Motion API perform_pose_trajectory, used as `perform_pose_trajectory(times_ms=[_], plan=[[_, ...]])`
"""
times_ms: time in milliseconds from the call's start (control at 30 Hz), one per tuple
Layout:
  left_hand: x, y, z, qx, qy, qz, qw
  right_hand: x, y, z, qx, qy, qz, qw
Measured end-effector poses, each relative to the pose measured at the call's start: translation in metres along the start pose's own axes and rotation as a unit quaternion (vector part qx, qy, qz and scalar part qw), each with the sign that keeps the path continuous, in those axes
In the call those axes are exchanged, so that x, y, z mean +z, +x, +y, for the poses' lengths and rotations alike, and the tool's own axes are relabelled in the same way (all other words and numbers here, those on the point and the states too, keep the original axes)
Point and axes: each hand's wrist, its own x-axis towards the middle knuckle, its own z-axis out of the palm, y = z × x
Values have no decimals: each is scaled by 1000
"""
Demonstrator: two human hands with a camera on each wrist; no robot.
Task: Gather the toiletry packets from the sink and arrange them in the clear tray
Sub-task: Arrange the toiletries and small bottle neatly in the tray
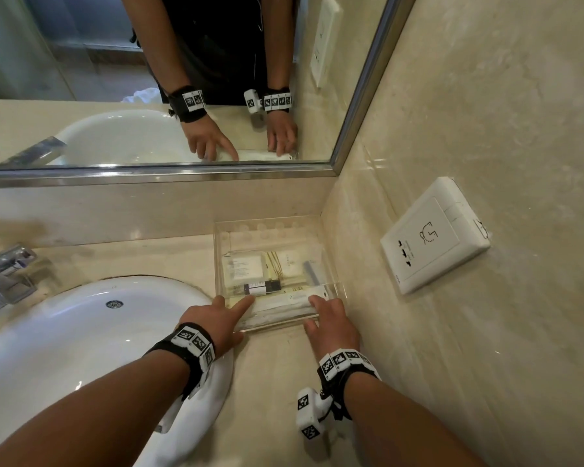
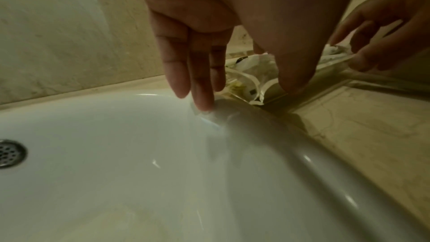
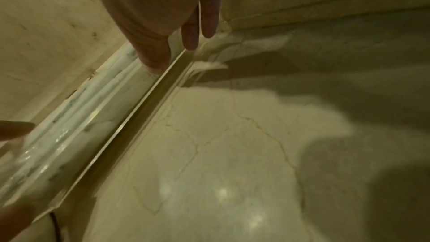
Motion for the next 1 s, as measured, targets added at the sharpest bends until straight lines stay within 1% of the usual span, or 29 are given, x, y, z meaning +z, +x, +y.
perform_pose_trajectory(times_ms=[133,300,400,533,667,867,1000], plan=[[0,-2,-3,12,1,-7,1000,1,6,-3,-6,-9,3,1000],[1,3,-7,3,7,-7,1000,4,10,-10,-16,-15,18,1000],[2,5,-6,7,21,1,1000,4,12,-10,-14,-12,18,1000],[1,4,-6,20,29,28,999,5,13,-11,-16,-15,23,1000],[-4,2,-3,34,44,19,998,6,14,-12,-12,-7,22,1000],[-7,4,-3,25,67,11,997,7,13,-11,-10,26,34,999],[-11,5,-3,9,77,18,997,7,16,-15,-12,43,46,998]])
